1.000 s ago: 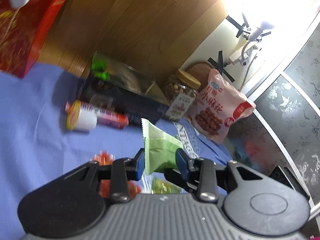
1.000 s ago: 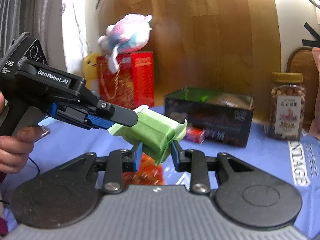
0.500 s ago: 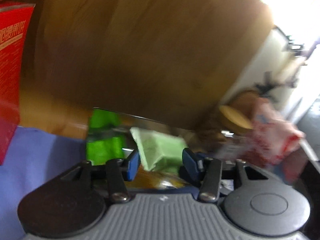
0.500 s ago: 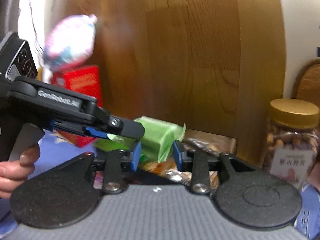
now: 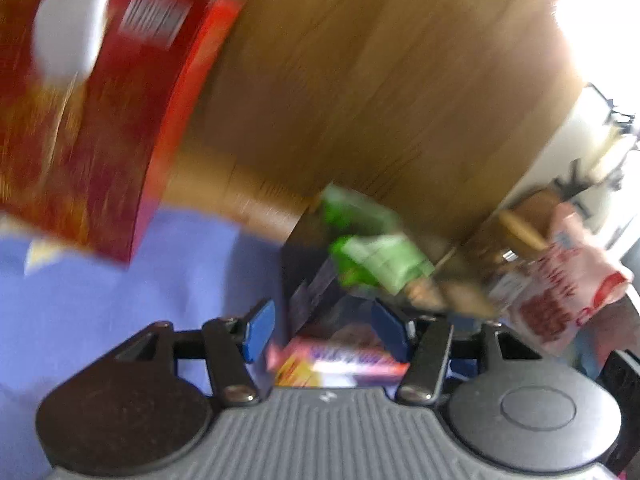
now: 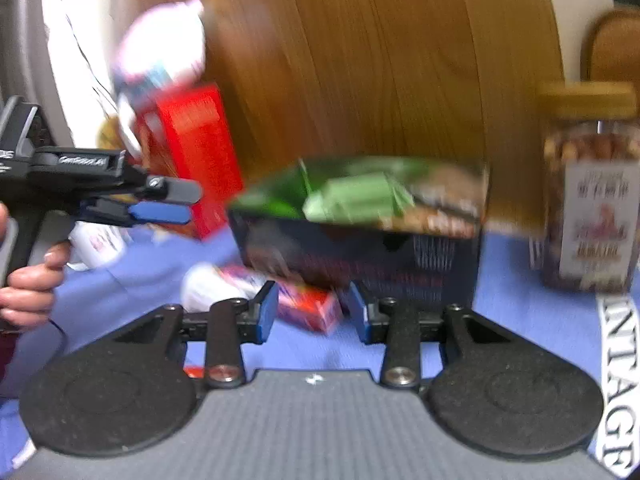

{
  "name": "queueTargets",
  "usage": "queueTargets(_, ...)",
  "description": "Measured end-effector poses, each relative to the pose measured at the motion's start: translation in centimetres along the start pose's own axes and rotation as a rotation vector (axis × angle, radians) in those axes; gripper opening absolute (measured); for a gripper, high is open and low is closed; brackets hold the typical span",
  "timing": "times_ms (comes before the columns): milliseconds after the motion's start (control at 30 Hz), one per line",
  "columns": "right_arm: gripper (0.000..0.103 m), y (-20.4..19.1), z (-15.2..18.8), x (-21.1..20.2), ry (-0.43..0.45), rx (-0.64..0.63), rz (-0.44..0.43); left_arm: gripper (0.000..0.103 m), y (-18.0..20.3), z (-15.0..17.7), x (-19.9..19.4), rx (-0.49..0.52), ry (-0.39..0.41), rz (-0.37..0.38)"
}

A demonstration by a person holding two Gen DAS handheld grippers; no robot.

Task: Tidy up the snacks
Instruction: 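Lift the green cake with both grippers into the silver tin and open, then close both grippers on the pink UHA candy box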

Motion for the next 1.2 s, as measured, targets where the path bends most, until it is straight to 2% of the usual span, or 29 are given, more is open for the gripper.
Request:
queueTargets(67,0.042,0.3,-0.1,1.4,-0.039,0.022,-0.019,0.055,-1.1,0.5,1.4,-0.039,-0.037,0.016)
queueTargets(133,0.042,0.4,-0.3,2.4,-0.054,0.033,0.000,0.054,-1.5,0.8,2.8,-0.060,-0.069,0.030)
queueTargets(200,0.042,0.5,-0.6,3.4,-0.077,0.044,-0.007,0.049,-1.4,1.2,4.3,-0.063,-0.114,0.043)
queueTargets(300,0.042,0.1,-0.9,4.7,-0.113,0.060,-0.042,0.045,-0.5,1.9,4.6,-0.014,-0.110,0.012)
queueTargets(367,0.042,-0.4,-0.5,4.5,-0.110,0.040,-0.012,0.045,0.1,2.4,4.5,0.005,-0.122,0.008)
queueTargets(600,0.041,-0.9,2.1,0.7,-0.077,0.025,0.040,0.045,4.0,4.4,3.2,0.117,-0.123,0.017)
queueTargets(800,0.041,-2.1,2.1,-5.1,0.063,0.026,0.102,0.046,9.1,5.2,-0.6,0.228,-0.039,0.027)
queueTargets(967,0.041,-3.8,3.9,-8.9,0.105,0.010,0.094,0.046,10.8,9.3,-3.8,0.258,-0.024,0.045)
queueTargets(1100,0.041,-4.7,8.0,-9.8,0.060,0.027,0.062,0.046,9.6,14.5,-4.5,0.221,-0.066,0.067)
queueTargets(1200,0.041,-5.6,11.0,-9.9,0.012,0.038,0.043,0.046,8.7,18.2,-4.3,0.194,-0.101,0.050)
Point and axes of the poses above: each gripper's, at about its wrist camera, not at the fingertips, and x roughly the way its jaws point, y to its right, z to its underside, the point moved 7 cm from there along x, roughly the way its jaws point, and after that the axes turned 15 degrees about -y, right-handed, at the moved point
